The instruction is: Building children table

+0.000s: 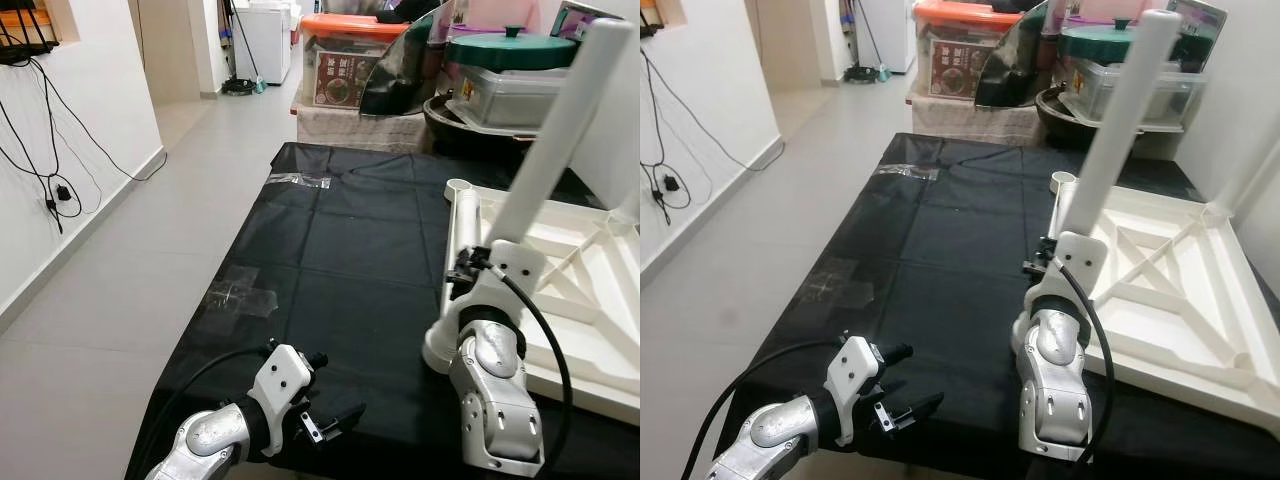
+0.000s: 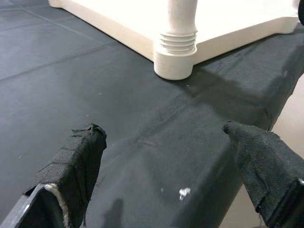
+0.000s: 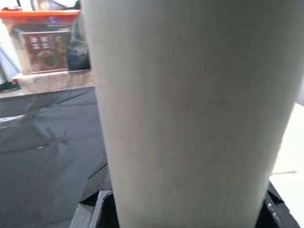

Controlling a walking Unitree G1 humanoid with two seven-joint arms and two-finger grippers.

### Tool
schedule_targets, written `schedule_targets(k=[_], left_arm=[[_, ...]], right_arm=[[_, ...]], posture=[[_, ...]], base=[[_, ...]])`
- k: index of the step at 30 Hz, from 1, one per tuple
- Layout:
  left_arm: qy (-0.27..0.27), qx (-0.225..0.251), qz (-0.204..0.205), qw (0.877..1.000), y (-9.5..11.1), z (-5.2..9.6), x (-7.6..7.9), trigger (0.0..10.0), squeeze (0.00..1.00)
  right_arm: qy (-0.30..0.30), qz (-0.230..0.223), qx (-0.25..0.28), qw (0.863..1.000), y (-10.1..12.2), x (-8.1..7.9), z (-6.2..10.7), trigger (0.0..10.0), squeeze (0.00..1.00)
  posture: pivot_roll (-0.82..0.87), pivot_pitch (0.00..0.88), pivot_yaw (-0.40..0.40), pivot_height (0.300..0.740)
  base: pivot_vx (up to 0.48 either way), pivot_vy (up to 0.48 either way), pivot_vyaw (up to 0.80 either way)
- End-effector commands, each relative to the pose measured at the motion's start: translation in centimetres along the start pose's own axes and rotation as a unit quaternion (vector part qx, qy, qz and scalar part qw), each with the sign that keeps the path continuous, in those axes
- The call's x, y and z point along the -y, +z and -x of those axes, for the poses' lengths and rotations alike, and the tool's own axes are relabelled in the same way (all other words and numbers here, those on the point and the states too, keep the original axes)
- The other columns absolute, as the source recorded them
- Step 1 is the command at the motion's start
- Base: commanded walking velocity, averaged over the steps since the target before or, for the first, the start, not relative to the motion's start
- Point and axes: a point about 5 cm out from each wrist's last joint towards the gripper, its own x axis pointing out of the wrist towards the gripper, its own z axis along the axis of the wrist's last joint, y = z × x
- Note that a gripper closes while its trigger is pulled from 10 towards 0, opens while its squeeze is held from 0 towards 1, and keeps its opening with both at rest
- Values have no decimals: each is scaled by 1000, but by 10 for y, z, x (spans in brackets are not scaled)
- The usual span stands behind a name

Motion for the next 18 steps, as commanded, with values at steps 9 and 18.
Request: schedule_targets(k=[9, 18], left_arm=[[-1, 4, 1, 1000, 0, -2, -1, 10000, 0], [-3, 3, 0, 1000, 0, -5, -3, 10000, 0]], right_arm=[[192, -56, 42, 979, -6, -6, -7, 10000, 0], [502, -71, -45, 861, 9, 16, -33, 10000, 0]], posture=[[188, 0, -49, 740], [191, 0, -46, 740]], base=[[0, 0, 0], [0, 0, 0]])
